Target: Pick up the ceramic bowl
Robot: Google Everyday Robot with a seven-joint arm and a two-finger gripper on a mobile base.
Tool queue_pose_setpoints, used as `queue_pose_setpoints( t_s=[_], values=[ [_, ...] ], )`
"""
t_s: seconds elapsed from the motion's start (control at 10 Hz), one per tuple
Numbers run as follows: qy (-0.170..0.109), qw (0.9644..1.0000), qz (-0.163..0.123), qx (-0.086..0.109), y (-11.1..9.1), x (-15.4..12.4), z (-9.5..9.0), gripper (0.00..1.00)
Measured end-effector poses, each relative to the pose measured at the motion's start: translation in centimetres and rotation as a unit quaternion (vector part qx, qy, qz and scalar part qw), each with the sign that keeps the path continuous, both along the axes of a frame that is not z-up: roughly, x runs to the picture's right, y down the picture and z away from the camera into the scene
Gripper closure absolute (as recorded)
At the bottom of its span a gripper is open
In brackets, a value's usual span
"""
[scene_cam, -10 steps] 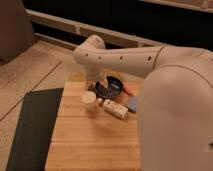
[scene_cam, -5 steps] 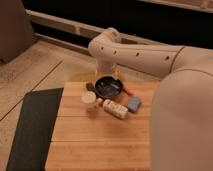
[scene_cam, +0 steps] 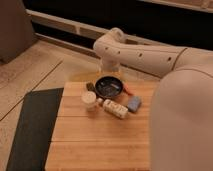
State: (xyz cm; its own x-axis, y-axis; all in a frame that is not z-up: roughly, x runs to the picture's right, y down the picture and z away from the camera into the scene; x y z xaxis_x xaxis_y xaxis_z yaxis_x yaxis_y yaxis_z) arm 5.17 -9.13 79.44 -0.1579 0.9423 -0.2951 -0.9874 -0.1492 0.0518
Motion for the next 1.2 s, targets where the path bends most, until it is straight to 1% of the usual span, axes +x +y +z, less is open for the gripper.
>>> queue_pose_setpoints(
  t_s=[0.1, 0.2, 0.3, 0.4, 0.5, 0.6, 0.7, 0.8, 0.9, 1.0, 1.1, 1.2],
  values=[
    [-0.01, 0.9997, 0.019, 0.012, -0.7, 1.2, 1.1, 0.35],
    [-0.025, 0.9987, 0.041, 0.02, -1.0, 2.3, 2.2, 0.35],
    [-0.042, 0.997, 0.062, 0.02, -0.8, 3.0, 3.5, 0.35],
    [-0.057, 0.9949, 0.082, 0.015, -0.2, 3.5, 4.7, 0.35],
    [-0.073, 0.9923, 0.1, -0.001, 1.2, 3.8, 6.1, 0.35],
    [-0.082, 0.9908, 0.106, -0.02, 2.7, 3.8, 7.3, 0.35],
    [-0.088, 0.9897, 0.106, -0.04, 3.9, 3.6, 8.3, 0.35],
    [-0.086, 0.9892, 0.102, -0.062, 5.1, 3.7, 9.5, 0.35],
    [-0.082, 0.9891, 0.099, -0.072, 5.4, 4.0, 10.0, 0.35],
    [-0.075, 0.9891, 0.092, -0.087, 6.1, 4.5, 10.8, 0.35],
    [-0.066, 0.9892, 0.079, -0.104, 6.6, 4.6, 11.6, 0.35],
    [-0.06, 0.989, 0.072, -0.114, 6.9, 4.7, 12.1, 0.35]
  ],
)
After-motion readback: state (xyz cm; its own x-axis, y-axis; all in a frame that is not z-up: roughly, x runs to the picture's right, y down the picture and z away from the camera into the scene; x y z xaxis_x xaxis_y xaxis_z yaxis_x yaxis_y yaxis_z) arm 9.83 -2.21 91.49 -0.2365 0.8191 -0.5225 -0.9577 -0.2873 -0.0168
